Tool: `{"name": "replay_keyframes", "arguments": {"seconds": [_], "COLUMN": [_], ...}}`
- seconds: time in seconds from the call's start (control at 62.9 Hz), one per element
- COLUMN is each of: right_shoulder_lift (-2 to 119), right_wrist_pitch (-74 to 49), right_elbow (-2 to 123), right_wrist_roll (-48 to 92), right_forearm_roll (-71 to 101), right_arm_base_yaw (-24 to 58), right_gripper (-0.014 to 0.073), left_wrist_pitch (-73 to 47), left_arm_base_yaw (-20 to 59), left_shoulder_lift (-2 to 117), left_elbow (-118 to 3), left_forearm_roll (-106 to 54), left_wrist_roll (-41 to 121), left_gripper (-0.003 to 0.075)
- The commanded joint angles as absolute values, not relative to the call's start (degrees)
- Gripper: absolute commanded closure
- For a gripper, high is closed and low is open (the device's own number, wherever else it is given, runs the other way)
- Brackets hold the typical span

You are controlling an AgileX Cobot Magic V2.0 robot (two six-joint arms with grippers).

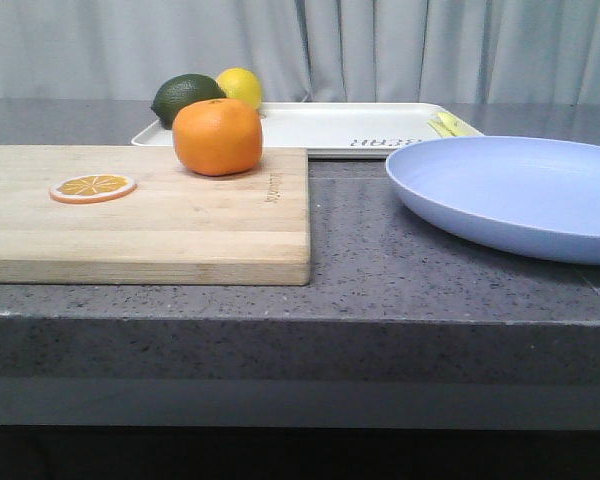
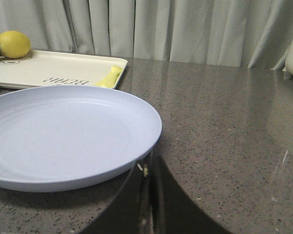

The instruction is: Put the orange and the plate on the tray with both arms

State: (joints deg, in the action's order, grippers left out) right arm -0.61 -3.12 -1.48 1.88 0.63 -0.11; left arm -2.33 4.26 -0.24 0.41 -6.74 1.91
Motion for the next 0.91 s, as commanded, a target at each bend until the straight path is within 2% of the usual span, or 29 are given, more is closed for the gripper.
{"name": "replay_keyframes", "arguments": {"seconds": [0.0, 0.159, 0.429, 0.731, 0.89], "right_shoulder_lift": [-1.6, -1.6, 1.1, 15.1, 21.6], "right_wrist_pitch": [2.5, 1.3, -14.4, -23.5, -25.3], "right_elbow": [-0.2, 1.8, 18.1, 35.6, 40.0], "right_wrist_roll": [2.3, 2.3, 2.3, 2.3, 2.3], "right_forearm_roll": [0.0, 0.6, 0.8, 0.7, 0.7], "right_arm_base_yaw": [0.0, 0.0, 0.0, 0.0, 0.0], "right_gripper": [0.0711, 0.0711, 0.0711, 0.0711, 0.0711], "left_wrist_pitch": [3.9, 3.8, -5.9, -22.5, -29.3], "left_arm_base_yaw": [4.1, 4.1, 4.1, 4.1, 4.1], "left_shoulder_lift": [-1.3, -1.1, 0.2, 15.6, 24.3], "left_elbow": [2.0, -1.4, -18.2, -38.5, -43.8], "left_forearm_roll": [-7.2, -7.2, -6.7, -6.7, -6.7], "left_wrist_roll": [2.0, 2.0, 2.0, 2.0, 2.0], "left_gripper": [0.0740, 0.0740, 0.0740, 0.0740, 0.0740]}}
